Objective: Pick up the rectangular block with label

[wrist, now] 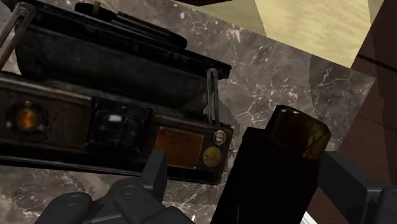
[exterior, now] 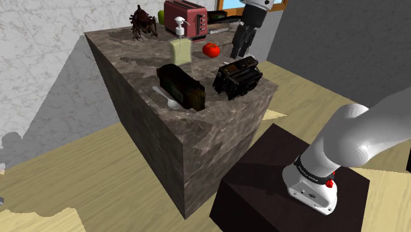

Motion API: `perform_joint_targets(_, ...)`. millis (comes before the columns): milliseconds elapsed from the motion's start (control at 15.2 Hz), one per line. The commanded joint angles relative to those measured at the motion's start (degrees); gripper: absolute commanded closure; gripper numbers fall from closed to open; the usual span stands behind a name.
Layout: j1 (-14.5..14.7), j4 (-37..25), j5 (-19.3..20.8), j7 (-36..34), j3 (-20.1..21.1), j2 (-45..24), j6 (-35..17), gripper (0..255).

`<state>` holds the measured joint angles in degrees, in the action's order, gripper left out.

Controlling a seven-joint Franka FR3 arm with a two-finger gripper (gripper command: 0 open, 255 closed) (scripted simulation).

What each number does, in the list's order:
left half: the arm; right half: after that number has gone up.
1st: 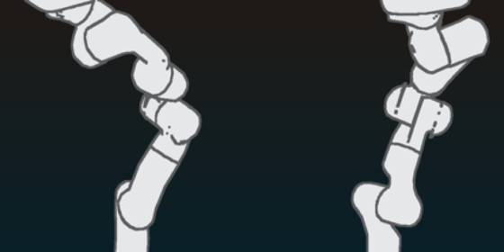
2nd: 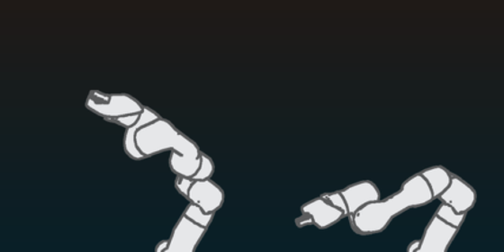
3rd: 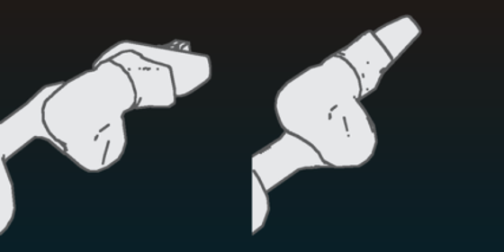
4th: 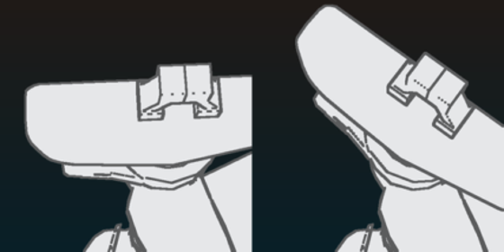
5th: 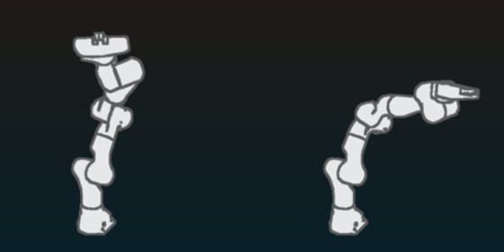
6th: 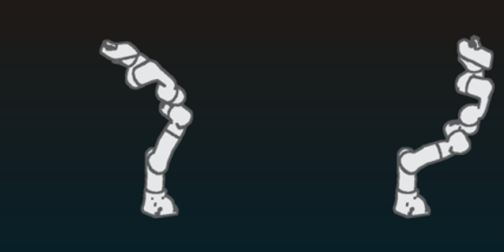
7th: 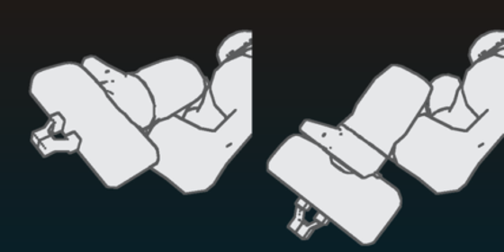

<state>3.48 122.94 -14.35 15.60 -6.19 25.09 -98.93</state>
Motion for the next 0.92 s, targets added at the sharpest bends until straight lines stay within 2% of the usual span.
perform_joint_targets(0, 0.9, -3.0, -5.4, 2.8, -2.7, -5.6, -0.3, 0)
perform_joint_targets(396, 1.7, -13.4, -23.1, 11.5, -8.8, -22.6, 3.8, 0)
perform_joint_targets(660, -0.1, -21.7, -35.4, 15.6, -9.8, -34.7, 9.4, 0)
perform_joint_targets(858, -2.4, -28.6, -44.1, 16.9, -8.8, -43.8, 14.0, 0)
